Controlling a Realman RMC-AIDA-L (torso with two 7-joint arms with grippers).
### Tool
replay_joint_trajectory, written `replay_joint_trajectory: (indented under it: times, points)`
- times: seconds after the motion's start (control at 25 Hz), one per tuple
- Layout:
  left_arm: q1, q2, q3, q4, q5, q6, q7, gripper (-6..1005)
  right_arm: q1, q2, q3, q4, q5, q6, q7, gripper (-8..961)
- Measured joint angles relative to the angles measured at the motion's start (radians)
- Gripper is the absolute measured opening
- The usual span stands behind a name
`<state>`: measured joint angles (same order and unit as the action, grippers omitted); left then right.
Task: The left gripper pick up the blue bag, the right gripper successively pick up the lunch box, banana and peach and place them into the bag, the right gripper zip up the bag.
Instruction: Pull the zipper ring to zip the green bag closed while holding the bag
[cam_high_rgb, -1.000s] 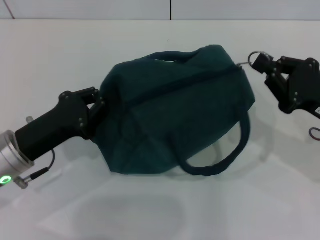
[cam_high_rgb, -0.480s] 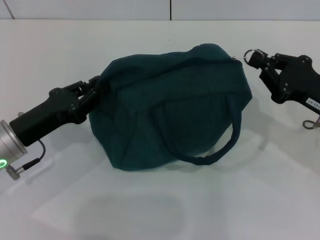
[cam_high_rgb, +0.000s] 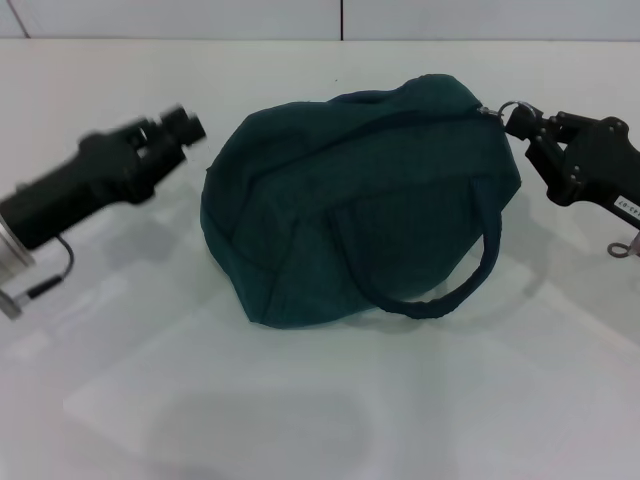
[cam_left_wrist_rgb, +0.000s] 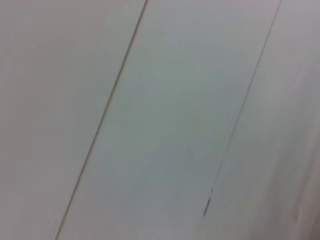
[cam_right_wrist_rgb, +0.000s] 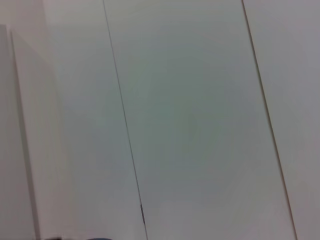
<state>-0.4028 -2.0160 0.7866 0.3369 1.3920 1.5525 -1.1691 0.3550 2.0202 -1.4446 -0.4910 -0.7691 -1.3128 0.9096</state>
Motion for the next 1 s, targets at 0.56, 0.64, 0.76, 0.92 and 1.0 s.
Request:
replay_joint_trajectory:
  times: [0.56,0.64,0.76,0.92,1.0]
  points:
    - [-0.239,0.019,0.164,0.454,0.403,0.043,-0.595,472,-0.002,0.002,0.0,0.027,0.0,-0.019,0.0,3]
    - [-0.284,0.012,0.175,0.485,0.476,0.048,-0.649,470,-0.004,0.003,-0.003,0.027,0.006,-0.03,0.0,3]
    - [-0.292,0.001,0.173,0.523,0.512,0.046,-0.664,466,-0.005,0.003,-0.002,0.033,0.008,-0.042,0.0,3]
    - [-0.287,-0.009,0.178,0.569,0.531,0.046,-0.666,463,-0.005,0.003,-0.001,0.047,0.019,-0.057,0.0,3]
    - [-0.288,-0.01,0.179,0.581,0.56,0.045,-0.667,461,-0.005,0.002,-0.001,0.052,0.023,-0.063,0.0,3]
